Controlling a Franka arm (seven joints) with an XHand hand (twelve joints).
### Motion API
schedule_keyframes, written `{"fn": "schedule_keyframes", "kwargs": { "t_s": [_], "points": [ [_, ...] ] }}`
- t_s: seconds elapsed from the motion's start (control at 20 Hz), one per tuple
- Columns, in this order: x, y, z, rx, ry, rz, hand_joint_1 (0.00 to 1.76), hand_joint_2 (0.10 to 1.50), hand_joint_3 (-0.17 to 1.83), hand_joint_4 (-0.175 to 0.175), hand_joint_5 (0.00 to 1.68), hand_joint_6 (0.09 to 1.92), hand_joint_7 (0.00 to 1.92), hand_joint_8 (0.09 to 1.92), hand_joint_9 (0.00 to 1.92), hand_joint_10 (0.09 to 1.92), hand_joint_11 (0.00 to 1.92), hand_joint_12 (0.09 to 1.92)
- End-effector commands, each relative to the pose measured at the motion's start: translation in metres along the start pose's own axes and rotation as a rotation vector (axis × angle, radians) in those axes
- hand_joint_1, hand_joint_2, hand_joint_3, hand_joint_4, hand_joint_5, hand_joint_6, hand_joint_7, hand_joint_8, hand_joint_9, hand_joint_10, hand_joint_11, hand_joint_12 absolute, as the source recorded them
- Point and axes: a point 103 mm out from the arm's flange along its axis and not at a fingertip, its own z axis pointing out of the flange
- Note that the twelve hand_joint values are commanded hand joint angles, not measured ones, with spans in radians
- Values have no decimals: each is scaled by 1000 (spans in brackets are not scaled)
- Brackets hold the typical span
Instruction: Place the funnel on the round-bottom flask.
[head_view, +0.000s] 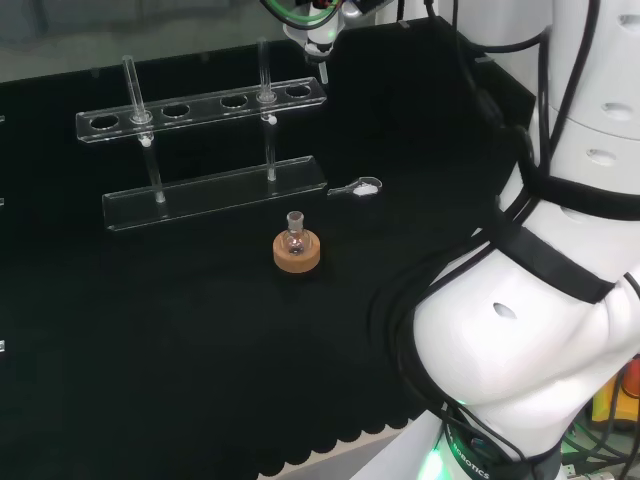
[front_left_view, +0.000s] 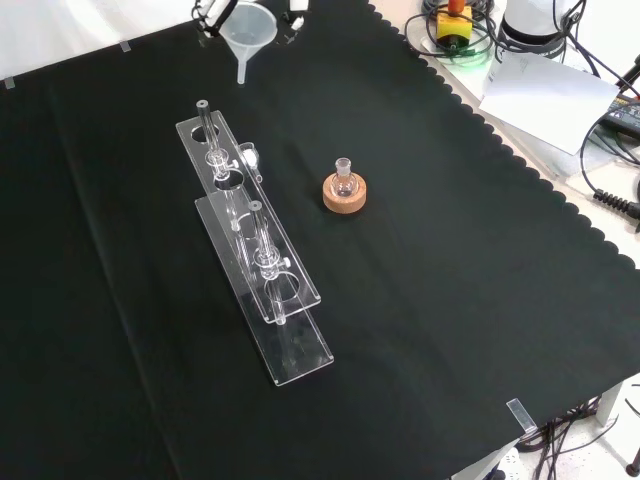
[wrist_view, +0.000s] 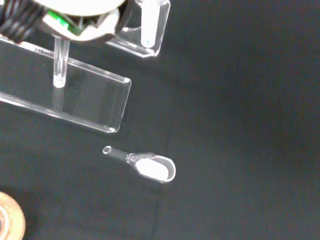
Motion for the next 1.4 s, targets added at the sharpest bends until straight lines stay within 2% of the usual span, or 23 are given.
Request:
{"fn": "schedule_keyframes", "kwargs": {
  "t_s": [0.05,0.8,1.05,1.4],
  "points": [
    [18,-38,20,1,43,34,907,682,786,-26,565,666,495,638,854,482,457,1325],
    [68,-64,55,-7,95,-18,906,681,786,-23,575,681,505,644,860,483,466,1324],
    [84,-64,71,19,139,-38,906,681,786,-23,579,685,508,646,862,483,468,1323],
    [99,-58,97,61,165,-52,907,681,786,-22,583,691,511,646,863,483,470,1321]
  ]
}}
